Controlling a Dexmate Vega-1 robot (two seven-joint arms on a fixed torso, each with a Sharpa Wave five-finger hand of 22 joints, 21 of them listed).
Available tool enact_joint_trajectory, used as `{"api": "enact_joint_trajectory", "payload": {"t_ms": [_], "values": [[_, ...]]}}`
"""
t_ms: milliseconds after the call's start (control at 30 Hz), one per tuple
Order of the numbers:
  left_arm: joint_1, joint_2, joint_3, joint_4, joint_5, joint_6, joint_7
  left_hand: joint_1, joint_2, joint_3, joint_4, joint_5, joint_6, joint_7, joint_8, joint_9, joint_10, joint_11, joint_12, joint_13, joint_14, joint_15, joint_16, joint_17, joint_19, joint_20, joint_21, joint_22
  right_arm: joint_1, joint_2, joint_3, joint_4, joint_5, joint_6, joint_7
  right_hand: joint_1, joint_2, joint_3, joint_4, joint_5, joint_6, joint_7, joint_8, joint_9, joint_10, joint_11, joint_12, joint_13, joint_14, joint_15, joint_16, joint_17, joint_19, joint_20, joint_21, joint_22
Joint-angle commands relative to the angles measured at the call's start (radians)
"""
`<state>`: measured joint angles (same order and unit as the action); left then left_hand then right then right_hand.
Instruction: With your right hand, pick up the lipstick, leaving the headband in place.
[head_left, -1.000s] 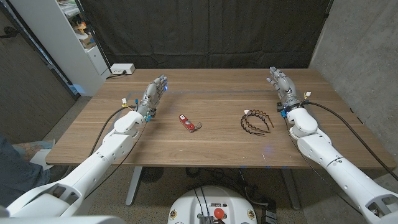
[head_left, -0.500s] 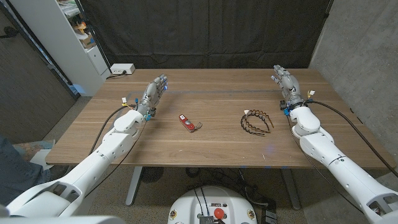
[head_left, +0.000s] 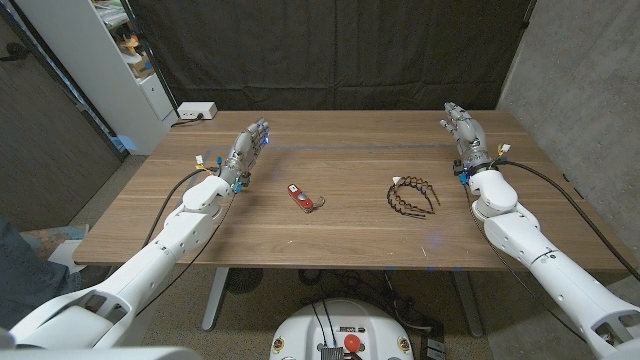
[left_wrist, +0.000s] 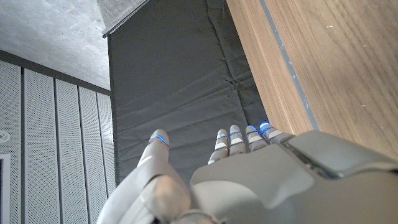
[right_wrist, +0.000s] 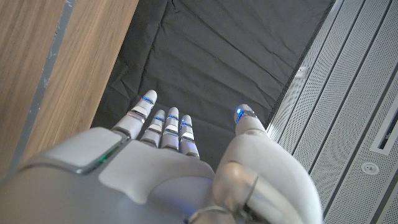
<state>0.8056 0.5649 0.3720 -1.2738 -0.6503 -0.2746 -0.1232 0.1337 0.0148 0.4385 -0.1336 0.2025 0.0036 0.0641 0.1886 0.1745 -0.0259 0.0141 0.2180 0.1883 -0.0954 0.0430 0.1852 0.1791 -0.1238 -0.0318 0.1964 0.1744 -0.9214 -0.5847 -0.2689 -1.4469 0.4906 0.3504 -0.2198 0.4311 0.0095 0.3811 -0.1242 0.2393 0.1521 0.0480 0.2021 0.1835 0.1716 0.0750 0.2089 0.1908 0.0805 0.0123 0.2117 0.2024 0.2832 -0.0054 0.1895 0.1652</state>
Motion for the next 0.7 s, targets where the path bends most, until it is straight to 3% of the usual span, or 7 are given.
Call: {"api": "enact_joint_trajectory", "payload": {"t_ms": [33, 700], "values": [[-0.007, 0.001, 0.003, 0.007, 0.006, -0.005, -0.008, 0.013, 0.002, 0.0, 0.0, -0.001, 0.005, 0.005, 0.0, 0.003, -0.004, 0.0, -0.003, 0.004, -0.011, 0.001, 0.002, 0.002, -0.001, 0.005, 0.002, 0.006, -0.018, -0.01, 0.017, -0.02, -0.004, -0.006, -0.021, 0.01, 0.0, -0.004, -0.002, -0.006, 0.003, -0.002, 0.0, 0.006, 0.012, 0.004, 0.002, 0.002, 0.01, 0.001, 0.007, 0.004, 0.014, 0.001, 0.007, 0.005], [-0.007, 0.002, 0.003, 0.002, 0.009, -0.007, -0.007, 0.014, 0.003, -0.001, 0.0, -0.002, 0.006, 0.004, 0.0, 0.003, -0.003, 0.001, -0.003, 0.004, -0.01, 0.0, 0.002, 0.002, -0.003, 0.008, 0.002, 0.006, -0.041, -0.023, 0.044, -0.04, -0.003, -0.013, -0.045, 0.007, 0.0, -0.01, -0.001, -0.008, 0.004, -0.003, -0.001, 0.006, 0.011, 0.002, -0.001, 0.002, 0.009, 0.003, 0.007, 0.005, 0.015, 0.001, 0.006, 0.005]]}}
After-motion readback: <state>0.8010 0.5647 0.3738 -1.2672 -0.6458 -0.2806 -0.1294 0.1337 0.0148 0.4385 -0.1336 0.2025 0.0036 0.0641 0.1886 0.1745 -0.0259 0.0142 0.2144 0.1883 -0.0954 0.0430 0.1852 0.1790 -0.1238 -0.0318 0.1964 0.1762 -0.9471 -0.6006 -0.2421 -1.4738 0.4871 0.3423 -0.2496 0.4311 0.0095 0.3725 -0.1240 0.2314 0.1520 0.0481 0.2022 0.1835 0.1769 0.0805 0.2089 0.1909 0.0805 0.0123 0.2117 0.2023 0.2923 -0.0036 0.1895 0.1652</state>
